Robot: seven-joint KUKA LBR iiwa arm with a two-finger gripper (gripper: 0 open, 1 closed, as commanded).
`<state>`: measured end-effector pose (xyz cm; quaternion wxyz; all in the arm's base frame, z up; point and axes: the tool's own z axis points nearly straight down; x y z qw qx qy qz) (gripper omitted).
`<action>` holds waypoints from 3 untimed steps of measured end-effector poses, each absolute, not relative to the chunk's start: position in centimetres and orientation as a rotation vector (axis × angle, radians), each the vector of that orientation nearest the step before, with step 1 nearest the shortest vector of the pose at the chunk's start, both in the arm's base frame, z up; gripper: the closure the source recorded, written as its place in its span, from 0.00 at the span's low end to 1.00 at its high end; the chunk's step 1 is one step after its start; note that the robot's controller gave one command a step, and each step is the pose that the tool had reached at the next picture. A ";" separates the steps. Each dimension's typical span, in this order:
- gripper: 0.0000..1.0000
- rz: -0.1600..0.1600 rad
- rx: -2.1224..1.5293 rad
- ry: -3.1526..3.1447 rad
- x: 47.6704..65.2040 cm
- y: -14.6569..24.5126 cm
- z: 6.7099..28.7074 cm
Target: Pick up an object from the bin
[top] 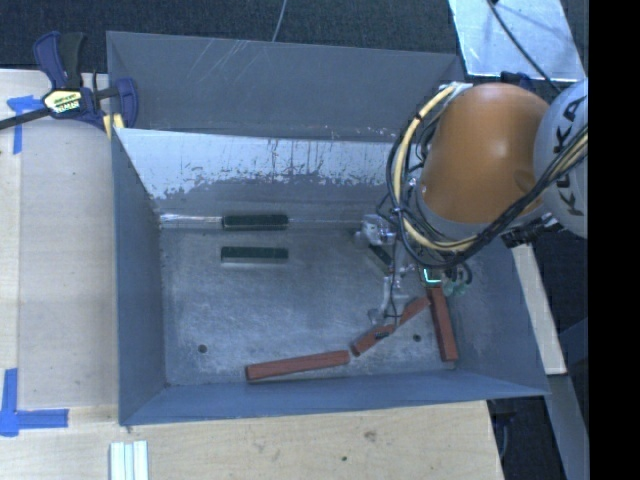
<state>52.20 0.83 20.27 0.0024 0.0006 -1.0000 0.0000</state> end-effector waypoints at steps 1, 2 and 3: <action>0.00 0.000 0.002 -3.145 52.4 0.8 20.7; 0.00 0.002 0.267 -3.135 50.0 -7.2 13.3; 1.00 0.000 0.623 -3.080 51.6 -3.9 8.8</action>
Offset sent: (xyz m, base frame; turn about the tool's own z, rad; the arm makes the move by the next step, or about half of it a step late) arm -0.0252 -0.0866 -0.0761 -0.1776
